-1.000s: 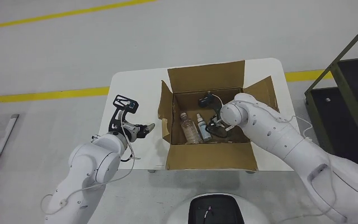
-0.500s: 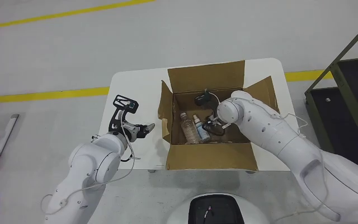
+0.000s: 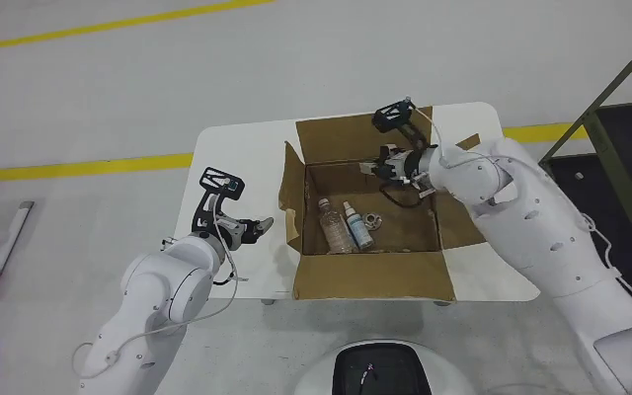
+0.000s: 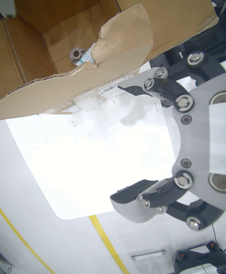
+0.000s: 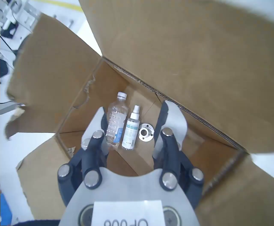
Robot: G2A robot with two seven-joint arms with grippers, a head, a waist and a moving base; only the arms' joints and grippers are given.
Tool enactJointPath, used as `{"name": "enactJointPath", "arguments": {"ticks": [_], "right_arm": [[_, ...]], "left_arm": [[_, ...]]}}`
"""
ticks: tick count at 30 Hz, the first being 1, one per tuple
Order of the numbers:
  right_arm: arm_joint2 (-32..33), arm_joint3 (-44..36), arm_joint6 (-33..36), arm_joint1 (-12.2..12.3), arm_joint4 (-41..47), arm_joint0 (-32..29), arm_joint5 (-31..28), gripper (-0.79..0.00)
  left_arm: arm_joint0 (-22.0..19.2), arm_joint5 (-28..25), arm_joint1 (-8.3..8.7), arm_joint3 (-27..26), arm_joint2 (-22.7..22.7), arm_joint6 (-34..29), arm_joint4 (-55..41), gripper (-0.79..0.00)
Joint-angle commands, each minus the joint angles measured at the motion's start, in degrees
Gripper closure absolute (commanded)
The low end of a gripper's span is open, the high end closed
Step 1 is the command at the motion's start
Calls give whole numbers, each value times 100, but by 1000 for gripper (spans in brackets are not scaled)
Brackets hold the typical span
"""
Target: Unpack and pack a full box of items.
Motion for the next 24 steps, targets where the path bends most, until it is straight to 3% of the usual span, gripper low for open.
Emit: {"name": "enactJointPath", "arguments": {"ticks": [1,5,16,20,24], "right_arm": [[550,-970,-87,113,-172,-569,97,0],[1266,-1851,-455,222,-177,-1350,327,0],[1266,-1851,-455,222,-177,-1350,327,0],[1441,-1881,-1593,208,-211,-1654,301,0],[2093,-2016,-2720,247,-453,-2029,276,0]], "left_arm": [[0,0,0,0,0,0,0,-785],[0,0,0,0,0,0,0,-785],[0,0,0,0,0,0,0,-785],[0,0,0,0,0,0,0,-785],[0,0,0,0,0,0,0,-785]]}}
